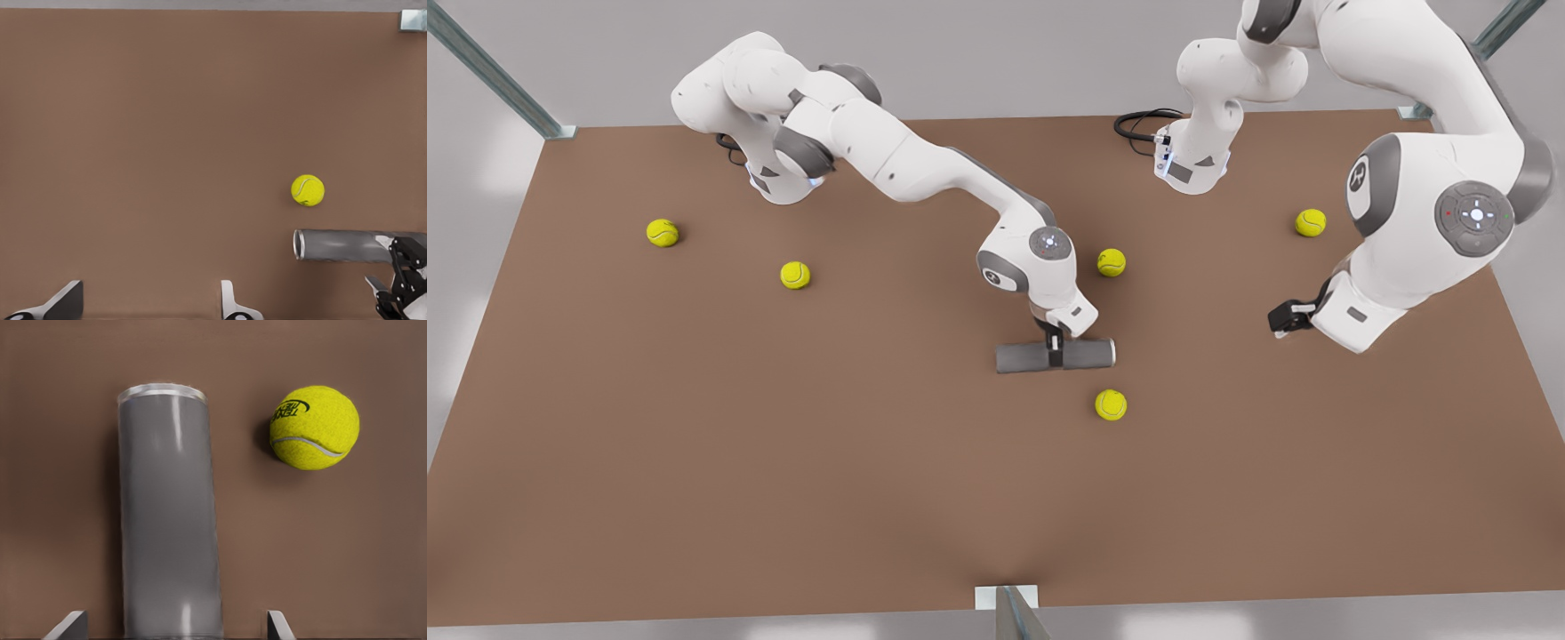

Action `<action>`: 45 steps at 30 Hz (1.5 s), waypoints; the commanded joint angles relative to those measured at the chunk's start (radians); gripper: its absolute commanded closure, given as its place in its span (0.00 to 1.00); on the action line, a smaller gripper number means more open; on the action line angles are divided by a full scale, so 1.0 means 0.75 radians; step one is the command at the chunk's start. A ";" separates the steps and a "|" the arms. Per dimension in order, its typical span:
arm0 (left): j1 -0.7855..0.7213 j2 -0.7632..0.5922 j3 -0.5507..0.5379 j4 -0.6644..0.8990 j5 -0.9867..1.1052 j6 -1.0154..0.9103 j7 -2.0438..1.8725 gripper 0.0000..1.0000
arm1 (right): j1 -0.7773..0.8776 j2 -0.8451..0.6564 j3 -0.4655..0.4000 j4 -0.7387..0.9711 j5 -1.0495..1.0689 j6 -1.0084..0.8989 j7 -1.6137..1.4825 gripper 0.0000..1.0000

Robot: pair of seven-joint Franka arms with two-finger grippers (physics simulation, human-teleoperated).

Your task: Put the tennis tube upright

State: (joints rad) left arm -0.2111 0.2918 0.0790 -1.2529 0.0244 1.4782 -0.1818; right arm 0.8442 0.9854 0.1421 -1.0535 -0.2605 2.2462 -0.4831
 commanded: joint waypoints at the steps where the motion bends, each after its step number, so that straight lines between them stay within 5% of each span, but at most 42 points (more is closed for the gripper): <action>1: -0.048 -0.001 -0.001 0.004 -0.016 -0.001 -0.678 0.00 | -0.005 -0.089 0.001 -0.004 0.061 -0.115 0.051 0.00; 6: -0.107 0.055 -0.050 0.006 -0.078 0.089 -1.500 0.00 | -0.399 -0.645 0.003 -0.094 0.100 -0.972 0.159 0.00; 11: -0.324 0.200 -0.107 0.012 -0.102 0.440 -2.538 0.00 | -0.812 -0.798 -0.382 -0.064 0.286 -1.442 0.241 0.00; 18: -0.490 0.419 -0.107 -0.007 -0.094 0.811 -3.128 0.00 | -0.972 -1.199 -0.406 -0.323 0.292 -1.449 0.484 0.00; 22: -0.492 0.441 -0.105 -0.099 -0.082 0.893 -3.102 0.00 | -1.040 -0.862 -0.406 -0.295 0.317 -1.381 0.497 0.00; 29: -0.533 0.341 -0.105 -0.393 -0.082 1.007 -3.032 0.00 | -1.052 -1.097 -0.410 -0.299 0.323 -1.381 0.487 0.00; 45: -0.606 0.374 -0.105 -0.655 -0.075 1.193 -2.813 0.00 | -1.060 -1.054 -0.408 -0.328 0.323 -1.346 0.485 0.00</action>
State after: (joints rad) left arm -0.6679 0.5713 0.0003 -1.7434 -0.0312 2.3486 -2.1425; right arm 0.0492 0.1946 -0.1635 -1.3000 -0.0196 1.2349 -0.1709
